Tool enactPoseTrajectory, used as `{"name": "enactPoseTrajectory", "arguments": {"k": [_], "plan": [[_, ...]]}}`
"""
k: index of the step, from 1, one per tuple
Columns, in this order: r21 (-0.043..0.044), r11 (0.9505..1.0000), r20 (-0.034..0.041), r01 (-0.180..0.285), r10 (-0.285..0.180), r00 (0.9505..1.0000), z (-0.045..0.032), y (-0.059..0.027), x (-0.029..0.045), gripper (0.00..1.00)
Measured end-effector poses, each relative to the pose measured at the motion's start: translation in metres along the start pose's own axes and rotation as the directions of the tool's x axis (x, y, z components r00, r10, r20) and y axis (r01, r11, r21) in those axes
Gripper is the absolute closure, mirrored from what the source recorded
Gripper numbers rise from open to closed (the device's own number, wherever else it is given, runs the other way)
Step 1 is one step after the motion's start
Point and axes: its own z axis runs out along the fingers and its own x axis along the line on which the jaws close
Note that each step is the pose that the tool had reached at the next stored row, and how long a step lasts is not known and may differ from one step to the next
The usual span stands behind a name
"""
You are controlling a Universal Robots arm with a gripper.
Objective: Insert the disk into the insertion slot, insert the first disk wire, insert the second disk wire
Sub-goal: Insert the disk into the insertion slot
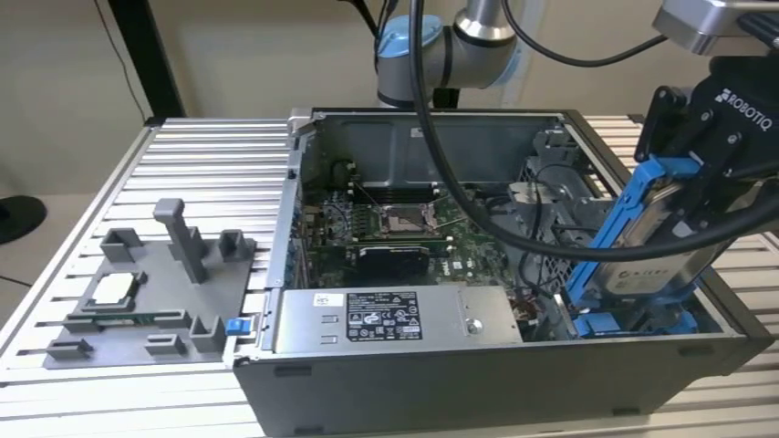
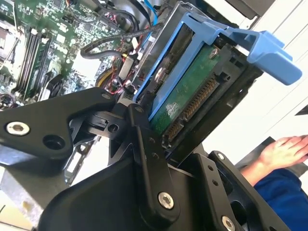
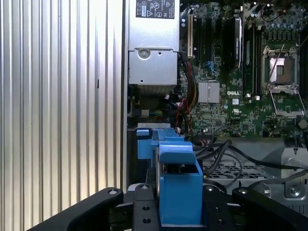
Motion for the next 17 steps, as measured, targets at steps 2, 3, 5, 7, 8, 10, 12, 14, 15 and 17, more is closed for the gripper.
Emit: {"name": "enactPoseTrajectory", "arguments": {"k": [2,3,5,7,8,10,12,14,15,17], "plan": [[0.0,1.0,0.0,0.0,0.0,1.0,0.0009,-0.0001,0.0,1.0],[0.0,1.0,0.0001,0.0,0.0,1.0,0.0013,-0.0002,0.0001,1.0],[0.0,1.0,0.0001,0.0,0.0,1.0,0.0019,-0.0006,0.0001,1.0],[0.0,1.0,0.0001,0.0,0.0,1.0,0.0029,-0.0008,0.0001,1.0],[0.0,1.0,0.0001,0.0,0.0,1.0,0.0034,-0.0009,0.0001,1.0],[0.0,1.0,0.0,0.0,0.0,1.0,0.0041,-0.001,0.0001,1.0],[0.0,1.0,0.0,0.0,0.0,1.0,0.0049,-0.001,0.0002,1.0],[0.0,1.0,0.0,0.0,0.0,1.0,0.0056,-0.0011,0.0002,1.0],[0.0,1.0,0.0,0.0,0.0,1.0,0.006,-0.0012,0.0002,1.0],[0.0,1.0,0.0,0.0,0.0,1.0,0.007,-0.0012,0.0002,1.0]]}}
